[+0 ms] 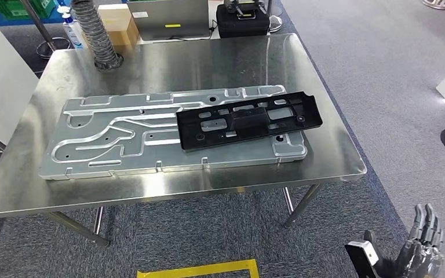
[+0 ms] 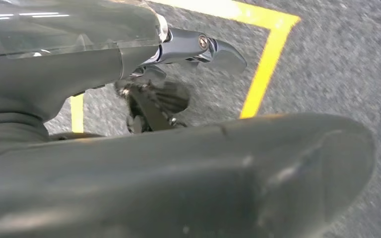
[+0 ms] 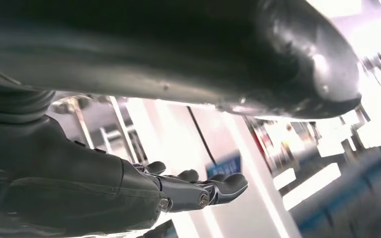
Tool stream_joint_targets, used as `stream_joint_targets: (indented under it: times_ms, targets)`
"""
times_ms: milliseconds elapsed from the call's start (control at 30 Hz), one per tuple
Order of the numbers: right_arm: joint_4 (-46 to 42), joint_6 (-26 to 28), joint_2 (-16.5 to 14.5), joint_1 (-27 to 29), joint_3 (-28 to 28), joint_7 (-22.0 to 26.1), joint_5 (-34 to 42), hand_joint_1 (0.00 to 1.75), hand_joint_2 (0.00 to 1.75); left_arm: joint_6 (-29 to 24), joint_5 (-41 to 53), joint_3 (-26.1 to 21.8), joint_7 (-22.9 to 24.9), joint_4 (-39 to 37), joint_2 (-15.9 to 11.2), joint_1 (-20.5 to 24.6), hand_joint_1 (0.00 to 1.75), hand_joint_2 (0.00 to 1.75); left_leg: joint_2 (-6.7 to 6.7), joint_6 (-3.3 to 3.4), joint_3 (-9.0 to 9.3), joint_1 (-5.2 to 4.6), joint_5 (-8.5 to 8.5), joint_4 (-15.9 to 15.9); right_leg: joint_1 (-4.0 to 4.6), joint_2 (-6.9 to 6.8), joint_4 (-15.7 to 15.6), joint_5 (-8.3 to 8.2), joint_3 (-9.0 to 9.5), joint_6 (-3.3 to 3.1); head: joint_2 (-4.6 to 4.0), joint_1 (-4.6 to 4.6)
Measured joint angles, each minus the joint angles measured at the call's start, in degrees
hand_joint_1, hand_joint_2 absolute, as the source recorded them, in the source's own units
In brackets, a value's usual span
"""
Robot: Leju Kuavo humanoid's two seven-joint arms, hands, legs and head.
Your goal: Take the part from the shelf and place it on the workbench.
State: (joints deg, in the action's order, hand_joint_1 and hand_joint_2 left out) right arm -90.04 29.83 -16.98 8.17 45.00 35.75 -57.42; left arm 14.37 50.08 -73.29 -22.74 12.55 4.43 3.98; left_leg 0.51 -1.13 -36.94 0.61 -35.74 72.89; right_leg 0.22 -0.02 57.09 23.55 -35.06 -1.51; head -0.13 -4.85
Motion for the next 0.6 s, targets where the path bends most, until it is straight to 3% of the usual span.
stream_joint_targets:
  times_ms: [33,100,133,167,233,267,300,333,400,433,467,500,533,600]
  targets:
    - [2.2,-0.3,0.0,-0.4,1.3,0.1,-1.4,0.0,0.0,0.0,0.1,0.0,0.1,0.0,0.0,0.0,0.0,0.0,0.0,0.06,2.51,0.02,0.9,-2.9,0.02,0.05,0.1,-0.57,-0.79,0.13,0.0,-0.01]
    - [7.1,-0.5,0.0,-1.2,4.3,0.4,-4.5,0.0,0.0,0.0,0.4,0.0,0.4,0.0,0.1,0.2,0.0,0.0,-0.16,0.4,8.83,-0.11,3.03,-11.7,0.11,0.13,0.4,-1.62,-1.98,0.56,0.0,-0.02]
    - [10.2,-0.3,0.0,-1.9,6.1,0.6,-6.2,0.0,0.0,0.0,0.4,0.0,0.6,0.0,0.2,0.2,0.0,0.0,-0.26,0.67,10.91,-0.24,3.79,-14.9,0.16,0.13,0.4,-2.13,-2.31,0.87,0.0,-0.02]
    - [13.5,0.1,0.1,-2.6,7.9,0.7,-8.1,0.0,0.0,0.0,0.6,0.0,0.7,0.0,0.3,0.3,0.0,0.0,-0.36,0.98,11.89,-0.38,4.19,-16.6,0.21,0.12,0.5,-2.61,-2.46,1.18,0.0,-0.02]
    - [21.1,1.3,0.1,-4.1,11.9,0.5,-12.2,0.0,0.0,-0.2,0.9,0.0,1.1,0.0,0.5,0.2,0.0,0.0,-0.34,1.68,11.6,-0.59,5.02,-16.9,0.12,0.11,0.2,-3.64,-2.47,1.86,0.0,-0.01]
    - [25.1,2.1,0.2,-4.7,13.8,0.0,-14.1,0.0,0.0,-0.4,1.2,0.0,1.3,0.0,0.7,0.1,0.0,0.0,-0.15,2.05,11.28,-0.55,5.61,-16.9,-0.03,0.18,0.3,-3.55,-2.61,2.16,0.0,-0.01]
    - [29.0,2.8,0.2,-5.2,15.6,-0.8,-15.7,0.0,0.0,-0.5,1.4,0.0,1.5,0.0,0.7,0.1,0.0,0.0,0.02,2.46,10.8,-0.5,6.29,-17.0,-0.15,0.24,1.0,-2.43,-2.96,2.48,0.0,-0.01]
    - [33.2,3.4,0.2,-5.6,17.2,-2.1,-17.2,0.0,0.0,-0.7,1.6,0.0,1.6,0.0,0.8,0.1,0.0,0.0,0.18,2.83,10.1,-0.41,7.07,-17.2,-0.27,0.29,2.8,-0.09,-3.62,2.77,0.0,0.0]
    - [40.9,3.3,0.1,-6.6,19.7,-6.2,-19.9,0.0,0.0,-0.8,2.1,0.0,1.7,0.0,0.9,0.2,0.0,0.0,0.44,3.23,8.36,-0.41,8.48,-17.2,-0.47,0.32,9.5,6.43,-5.33,3.22,0.0,0.0]
    - [44.5,2.4,0.1,-7.1,20.5,-9.3,-21.5,0.0,0.0,-0.8,2.4,0.0,1.8,0.0,0.9,0.1,0.0,0.0,0.58,3.24,7.43,-0.45,9.18,-17.1,-0.55,0.31,13.3,8.69,-5.93,3.39,0.0,0.0]
    - [47.8,1.1,0.1,-7.4,20.9,-12.9,-23.2,0.0,0.0,-0.8,2.8,0.1,2.0,0.0,0.9,0.1,0.0,0.0,0.73,3.15,6.48,-0.49,9.87,-17.1,-0.59,0.31,16.0,9.42,-5.96,3.51,0.0,0.0]
    - [51.0,-0.7,0.1,-7.7,21.2,-16.9,-24.9,0.0,0.0,-0.9,3.2,0.1,2.3,0.0,0.9,0.1,0.0,0.0,0.85,3.01,5.47,-0.49,10.56,-17.0,-0.62,0.3,17.1,8.78,-5.14,3.56,0.0,0.0]
    - [53.9,-2.7,0.1,-8.0,21.3,-20.9,-26.3,0.0,0.0,-0.9,3.5,0.2,2.6,0.0,0.9,0.1,0.0,0.0,0.92,2.83,4.43,-0.47,11.23,-16.8,-0.64,0.28,16.1,7.34,-3.29,3.54,0.0,0.0]
    - [58.5,-7.6,0.1,-8.5,21.5,-28.2,-27.8,0.0,0.0,-1.0,4.0,0.3,3.1,0.0,0.9,0.1,0.0,0.0,0.96,2.36,2.56,-0.48,12.36,-16.2,-0.6,0.2,8.8,5.57,3.24,3.29,0.0,0.0]
